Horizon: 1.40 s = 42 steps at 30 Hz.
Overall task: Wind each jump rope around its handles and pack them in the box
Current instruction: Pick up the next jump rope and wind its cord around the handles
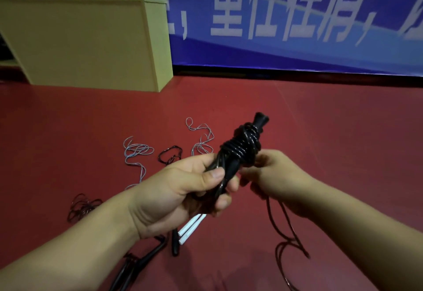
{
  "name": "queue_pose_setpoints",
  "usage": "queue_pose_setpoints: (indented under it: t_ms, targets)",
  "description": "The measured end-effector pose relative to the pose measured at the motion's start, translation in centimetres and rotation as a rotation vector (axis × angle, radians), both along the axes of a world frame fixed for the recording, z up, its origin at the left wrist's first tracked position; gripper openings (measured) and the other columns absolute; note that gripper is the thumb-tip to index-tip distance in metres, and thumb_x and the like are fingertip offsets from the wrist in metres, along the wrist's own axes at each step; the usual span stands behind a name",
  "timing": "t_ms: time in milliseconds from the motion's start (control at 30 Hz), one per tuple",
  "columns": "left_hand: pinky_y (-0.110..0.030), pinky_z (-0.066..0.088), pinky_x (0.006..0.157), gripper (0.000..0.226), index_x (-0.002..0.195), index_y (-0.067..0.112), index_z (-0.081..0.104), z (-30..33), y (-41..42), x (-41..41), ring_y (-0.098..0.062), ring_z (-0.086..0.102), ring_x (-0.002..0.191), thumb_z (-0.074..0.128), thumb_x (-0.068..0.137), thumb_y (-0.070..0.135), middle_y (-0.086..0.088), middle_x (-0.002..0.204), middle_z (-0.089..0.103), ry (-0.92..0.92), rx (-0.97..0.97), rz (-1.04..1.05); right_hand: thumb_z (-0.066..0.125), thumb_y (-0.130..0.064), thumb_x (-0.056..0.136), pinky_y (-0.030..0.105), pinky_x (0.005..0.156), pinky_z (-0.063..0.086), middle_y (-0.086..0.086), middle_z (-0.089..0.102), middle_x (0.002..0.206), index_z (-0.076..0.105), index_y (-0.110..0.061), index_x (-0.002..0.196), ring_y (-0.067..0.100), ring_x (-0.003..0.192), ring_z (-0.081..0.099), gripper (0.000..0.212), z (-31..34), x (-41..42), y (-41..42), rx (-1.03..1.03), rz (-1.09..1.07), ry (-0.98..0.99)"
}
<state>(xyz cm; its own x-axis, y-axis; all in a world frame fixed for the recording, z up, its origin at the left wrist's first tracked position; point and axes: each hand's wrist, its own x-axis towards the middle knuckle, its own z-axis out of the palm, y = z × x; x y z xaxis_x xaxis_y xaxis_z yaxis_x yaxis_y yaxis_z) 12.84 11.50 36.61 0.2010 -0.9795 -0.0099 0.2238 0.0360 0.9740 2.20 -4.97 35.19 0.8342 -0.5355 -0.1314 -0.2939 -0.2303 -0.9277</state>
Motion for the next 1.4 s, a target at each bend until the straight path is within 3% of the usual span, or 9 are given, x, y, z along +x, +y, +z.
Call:
queue_pose_setpoints:
  t_ms: [200, 267, 333, 467, 700, 833, 933, 1067, 1400]
  targets:
    - [-0.023, 0.043, 0.056, 0.02, 0.101, 0.009, 0.06, -0.9, -0.5, 1.2, -0.013, 0.052, 0.059, 0.068, 0.082, 0.012, -0.004, 0.079, 0.06, 0.046, 0.079, 0.202, 0.049, -0.036, 0.1, 0.022, 0.046, 0.035, -0.001, 0.063, 0.068, 0.069, -0.014, 0.093, 0.012, 0.05, 0.043, 0.031, -0.3, 0.5, 0.5, -0.116, 0.173, 0.203]
    - [-0.025, 0.039, 0.057, 0.005, 0.09, 0.013, 0.064, -1.9, -0.8, 1.9, -0.014, 0.051, 0.058, 0.063, 0.087, 0.016, -0.007, 0.076, 0.059, -0.069, 0.118, 0.382, 0.048, -0.041, 0.1, 0.021, 0.05, 0.036, -0.004, 0.062, 0.066, 0.072, -0.014, 0.095, 0.008, 0.049, 0.043, 0.036, -0.1, 0.5, 0.7, -0.207, 0.199, 0.254]
    - [-0.03, 0.036, 0.058, 0.02, 0.08, 0.017, 0.065, -2.7, -1.2, 2.8, -0.015, 0.051, 0.058, 0.055, 0.097, 0.016, -0.006, 0.072, 0.06, -0.183, 0.168, 0.522, 0.048, -0.043, 0.099, 0.023, 0.054, 0.037, -0.001, 0.06, 0.067, 0.071, -0.011, 0.089, 0.01, 0.053, 0.045, 0.04, -0.1, 0.4, 0.7, -0.272, 0.198, 0.263]
    - [-0.027, 0.038, 0.053, 0.023, 0.08, 0.013, 0.06, -3.6, -1.5, 3.7, -0.01, 0.054, 0.053, 0.051, 0.1, 0.019, 0.0, 0.064, 0.059, -0.241, 0.233, 0.679, 0.052, -0.033, 0.097, 0.024, 0.055, 0.038, -0.005, 0.066, 0.065, 0.061, -0.021, 0.094, 0.009, 0.053, 0.047, 0.015, -0.2, 0.7, 1.1, -0.271, 0.191, 0.196]
    - [-0.015, 0.04, 0.045, 0.022, 0.08, 0.013, 0.059, -4.3, -1.7, 4.1, -0.007, 0.052, 0.048, 0.05, 0.101, 0.017, 0.001, 0.061, 0.054, -0.391, 0.299, 0.779, 0.058, -0.04, 0.093, 0.018, 0.056, 0.04, -0.005, 0.068, 0.075, 0.065, -0.024, 0.087, 0.001, 0.059, 0.053, 0.018, 0.2, 0.7, 1.4, -0.471, 0.229, 0.221]
    - [-0.014, 0.04, 0.046, 0.025, 0.077, 0.015, 0.059, -4.4, -1.7, 4.5, -0.007, 0.054, 0.05, 0.051, 0.1, 0.018, 0.007, 0.058, 0.055, -0.396, 0.327, 0.795, 0.051, -0.035, 0.096, 0.033, 0.06, 0.049, 0.017, 0.067, 0.084, 0.066, -0.005, 0.085, 0.017, 0.058, 0.045, 0.035, 0.4, 0.9, 1.7, -0.545, 0.219, 0.277]
    - [-0.016, 0.041, 0.048, 0.023, 0.079, 0.015, 0.06, -4.3, -1.8, 4.8, -0.008, 0.055, 0.052, 0.052, 0.1, 0.019, 0.007, 0.058, 0.055, -0.399, 0.328, 0.808, 0.05, -0.034, 0.097, 0.027, 0.057, 0.043, 0.007, 0.068, 0.079, 0.072, -0.013, 0.089, 0.024, 0.066, 0.055, 0.031, 0.2, 1.0, 1.2, -0.5, 0.163, 0.293]
    - [-0.012, 0.04, 0.044, 0.02, 0.084, 0.012, 0.06, -4.2, -1.6, 5.4, -0.01, 0.055, 0.055, 0.051, 0.1, 0.019, 0.002, 0.065, 0.055, -0.404, 0.337, 0.849, 0.06, -0.04, 0.091, 0.022, 0.053, 0.037, -0.007, 0.055, 0.063, 0.064, -0.023, 0.094, 0.008, 0.053, 0.046, 0.017, 0.3, 1.1, 0.4, -0.41, 0.095, 0.199]
    - [-0.02, 0.048, 0.052, 0.013, 0.093, 0.01, 0.062, -5.0, -1.6, 5.9, -0.007, 0.056, 0.053, 0.055, 0.099, 0.02, -0.004, 0.073, 0.058, -0.528, 0.348, 0.841, 0.054, -0.042, 0.096, 0.019, 0.047, 0.033, -0.006, 0.051, 0.062, 0.068, -0.018, 0.084, 0.009, 0.055, 0.045, 0.03, 0.4, 1.2, 0.2, -0.533, 0.107, 0.224]
